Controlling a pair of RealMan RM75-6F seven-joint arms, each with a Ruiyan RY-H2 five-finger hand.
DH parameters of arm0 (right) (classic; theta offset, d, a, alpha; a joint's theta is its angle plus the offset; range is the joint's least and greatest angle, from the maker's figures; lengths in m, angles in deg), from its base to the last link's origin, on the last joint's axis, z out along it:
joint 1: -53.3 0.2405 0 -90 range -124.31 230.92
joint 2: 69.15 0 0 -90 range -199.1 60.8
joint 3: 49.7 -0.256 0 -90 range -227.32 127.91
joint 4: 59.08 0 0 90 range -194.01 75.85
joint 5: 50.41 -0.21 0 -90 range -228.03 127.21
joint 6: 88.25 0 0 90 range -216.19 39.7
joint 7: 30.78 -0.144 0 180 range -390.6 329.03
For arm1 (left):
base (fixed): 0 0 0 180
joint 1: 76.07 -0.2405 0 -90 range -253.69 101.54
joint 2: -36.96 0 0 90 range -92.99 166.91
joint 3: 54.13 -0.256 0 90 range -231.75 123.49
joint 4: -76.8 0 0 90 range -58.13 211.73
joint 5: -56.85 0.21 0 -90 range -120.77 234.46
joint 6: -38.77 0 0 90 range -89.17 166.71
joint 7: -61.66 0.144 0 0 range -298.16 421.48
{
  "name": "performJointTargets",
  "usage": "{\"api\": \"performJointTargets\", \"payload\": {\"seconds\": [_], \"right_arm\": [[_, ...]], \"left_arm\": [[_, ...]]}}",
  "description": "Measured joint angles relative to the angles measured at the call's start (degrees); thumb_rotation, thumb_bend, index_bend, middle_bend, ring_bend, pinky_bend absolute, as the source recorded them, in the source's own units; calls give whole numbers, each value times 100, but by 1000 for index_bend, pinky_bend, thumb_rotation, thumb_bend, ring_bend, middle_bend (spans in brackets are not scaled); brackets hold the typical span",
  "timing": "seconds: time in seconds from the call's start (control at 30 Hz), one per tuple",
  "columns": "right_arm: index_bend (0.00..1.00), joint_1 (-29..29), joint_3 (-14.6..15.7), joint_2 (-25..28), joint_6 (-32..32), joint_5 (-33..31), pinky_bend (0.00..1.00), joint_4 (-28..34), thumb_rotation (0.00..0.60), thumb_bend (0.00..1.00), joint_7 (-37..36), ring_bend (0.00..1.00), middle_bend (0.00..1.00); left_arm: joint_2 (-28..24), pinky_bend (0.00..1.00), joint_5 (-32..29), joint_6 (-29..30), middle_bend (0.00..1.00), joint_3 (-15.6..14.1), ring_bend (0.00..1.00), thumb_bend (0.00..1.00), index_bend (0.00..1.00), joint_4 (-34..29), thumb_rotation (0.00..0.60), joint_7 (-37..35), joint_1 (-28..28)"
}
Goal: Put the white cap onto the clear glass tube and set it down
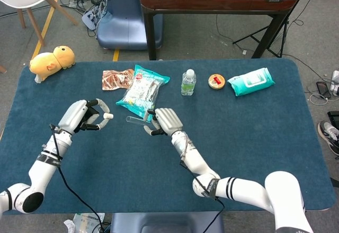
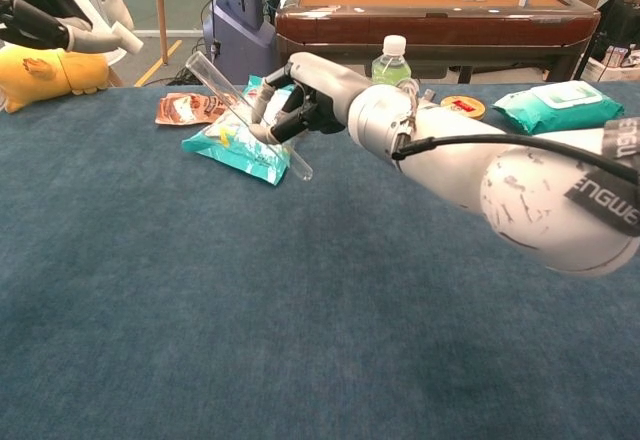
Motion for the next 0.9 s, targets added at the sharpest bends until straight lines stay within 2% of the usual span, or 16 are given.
{"api": "performJointTargets", "payload": {"seconds": [0.4,0.9], "right_arm": [[742,232,-52,-181,158,-256,965,-228,600,601,231,949,894],[742,330,-69,-312,212,-312,965,-413,600,604,242,950,894]], "left_arm": [[255,1000,12,-11,1000,-102,1000,315,540,90,600,535,196],[380,1000,27,-13,1000,-163,1000,314,543,188,600,600,250]]}}
